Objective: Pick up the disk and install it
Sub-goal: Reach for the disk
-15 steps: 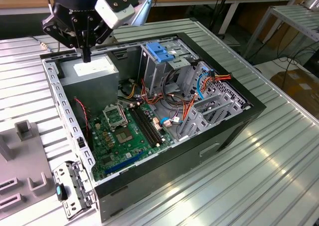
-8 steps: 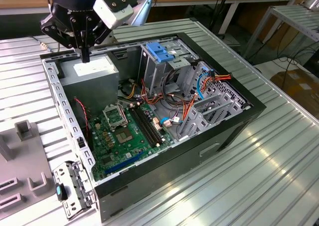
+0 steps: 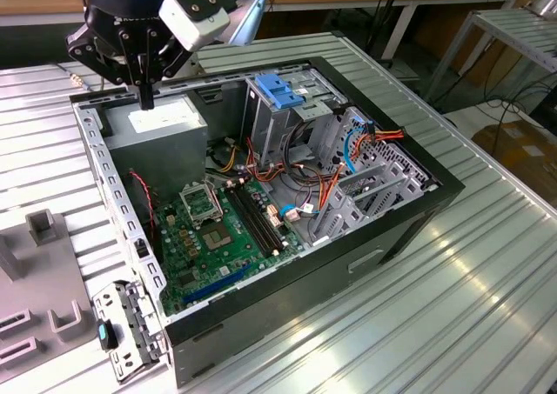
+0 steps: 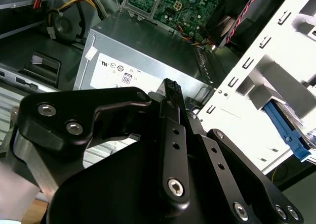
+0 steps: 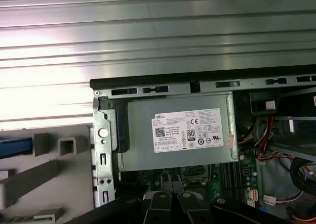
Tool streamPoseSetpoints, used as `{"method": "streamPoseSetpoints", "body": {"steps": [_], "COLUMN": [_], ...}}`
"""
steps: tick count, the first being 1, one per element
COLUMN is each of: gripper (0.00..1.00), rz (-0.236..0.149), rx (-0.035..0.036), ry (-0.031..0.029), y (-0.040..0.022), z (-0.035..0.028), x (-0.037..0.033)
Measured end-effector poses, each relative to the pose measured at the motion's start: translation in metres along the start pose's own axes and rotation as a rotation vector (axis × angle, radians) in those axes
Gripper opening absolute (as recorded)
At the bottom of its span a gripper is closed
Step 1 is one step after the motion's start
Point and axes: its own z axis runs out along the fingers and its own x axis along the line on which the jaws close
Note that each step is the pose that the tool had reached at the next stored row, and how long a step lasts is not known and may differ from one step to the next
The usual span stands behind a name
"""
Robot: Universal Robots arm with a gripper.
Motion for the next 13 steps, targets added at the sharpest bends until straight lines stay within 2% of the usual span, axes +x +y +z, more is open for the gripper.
{"method": "streamPoseSetpoints", "body": {"steps": [13], "gripper": [0.11], "rz": [0.000], "rx": [0.0000], "ry": [0.0000], "y": [-0.0005], "z": [-0.0002], "x": [0.0070]}}
